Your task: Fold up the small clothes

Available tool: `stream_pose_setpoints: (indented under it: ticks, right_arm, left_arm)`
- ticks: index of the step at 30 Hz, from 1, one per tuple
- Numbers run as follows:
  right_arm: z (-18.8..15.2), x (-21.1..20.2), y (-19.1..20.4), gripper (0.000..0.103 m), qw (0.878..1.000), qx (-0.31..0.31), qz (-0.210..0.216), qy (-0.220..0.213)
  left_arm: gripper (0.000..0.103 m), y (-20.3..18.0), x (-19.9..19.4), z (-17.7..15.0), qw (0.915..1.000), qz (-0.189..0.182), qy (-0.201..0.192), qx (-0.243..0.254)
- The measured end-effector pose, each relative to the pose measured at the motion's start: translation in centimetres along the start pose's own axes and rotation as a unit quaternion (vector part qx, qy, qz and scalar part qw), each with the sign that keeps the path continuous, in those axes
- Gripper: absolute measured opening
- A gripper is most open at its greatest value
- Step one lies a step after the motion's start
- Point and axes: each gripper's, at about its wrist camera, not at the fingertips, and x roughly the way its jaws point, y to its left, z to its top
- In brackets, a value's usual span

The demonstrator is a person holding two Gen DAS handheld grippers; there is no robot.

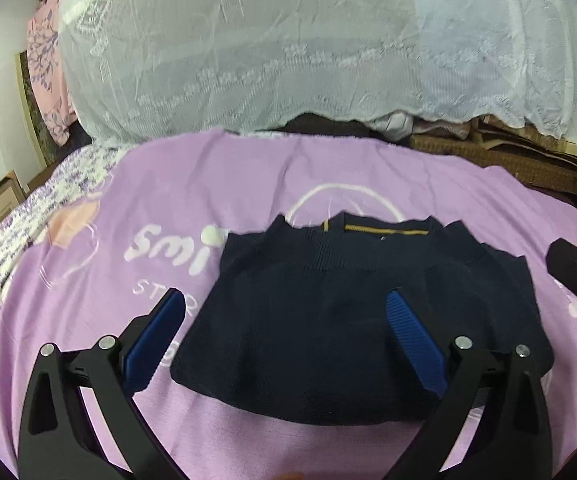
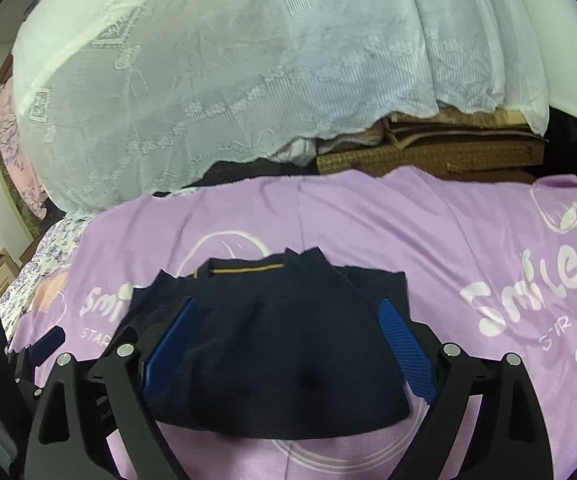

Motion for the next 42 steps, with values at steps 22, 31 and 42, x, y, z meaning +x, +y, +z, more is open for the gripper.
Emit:
stream_pose_setpoints:
  ticks: [22, 31, 42]
  right_arm:
    - [-0.9, 1.5, -3.7, 0.092, 0.999, 0.036, -0.023, 0.024]
    - [-2.4, 2.8, -4.0, 0.04, 0.997, 0.039, 0.036, 0.06]
    - [-4.7, 4.6, -6.5, 0.014, 0.993, 0.062, 0.015, 0.102]
  left_arm:
    - [0.098, 0.5, 3.1, -0.9, 0.9992, 0.011, 0.037, 0.004]
    - [0.098, 0.9, 6.8, -2.4, 0.9949, 0.043, 0.09, 0.014]
    - [0.098, 4.9, 7.2, -1.9, 0.9915, 0.035, 0.115, -0.049]
